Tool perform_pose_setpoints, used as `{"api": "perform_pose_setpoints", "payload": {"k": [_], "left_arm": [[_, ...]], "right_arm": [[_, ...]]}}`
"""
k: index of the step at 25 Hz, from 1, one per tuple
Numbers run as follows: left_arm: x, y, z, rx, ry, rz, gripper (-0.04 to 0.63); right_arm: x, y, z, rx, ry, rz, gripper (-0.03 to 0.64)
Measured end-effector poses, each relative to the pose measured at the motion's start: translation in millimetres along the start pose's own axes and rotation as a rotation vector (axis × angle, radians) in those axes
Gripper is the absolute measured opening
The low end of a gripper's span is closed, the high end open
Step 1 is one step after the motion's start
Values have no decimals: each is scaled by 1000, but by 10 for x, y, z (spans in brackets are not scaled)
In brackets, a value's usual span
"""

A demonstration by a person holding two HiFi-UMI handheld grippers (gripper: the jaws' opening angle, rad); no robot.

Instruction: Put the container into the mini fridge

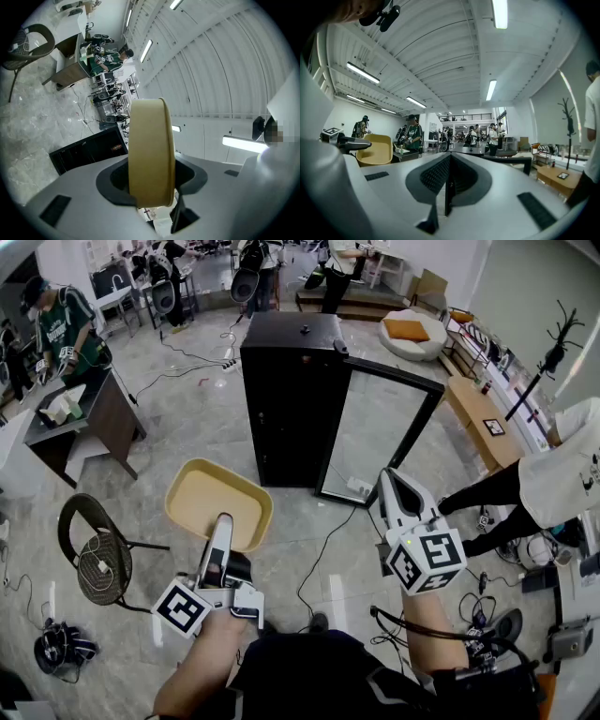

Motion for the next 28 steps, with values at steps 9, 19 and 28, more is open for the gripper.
{"api": "perform_pose_setpoints", "payload": {"k": [9, 19, 28], "left_arm": [[-49, 13, -10, 10, 4, 3, 213], [-60, 50, -13, 10, 12, 3, 213], [-73, 78, 26, 11, 13, 17, 213]], "right_arm": [[5, -52, 58, -7, 0, -4, 15], [-63, -72, 78, -8, 8, -21, 15], [-36, -126, 165, -27, -14, -29, 15]]}}
Point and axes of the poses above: the fingertips, and each gripper's own axes: y backward along the fingers, z to its left, x out of its underside, the point moved 5 cm from there along y, backward along the fingers, and after that the axes turned 13 degrees about -x, right-handed, at the moved point
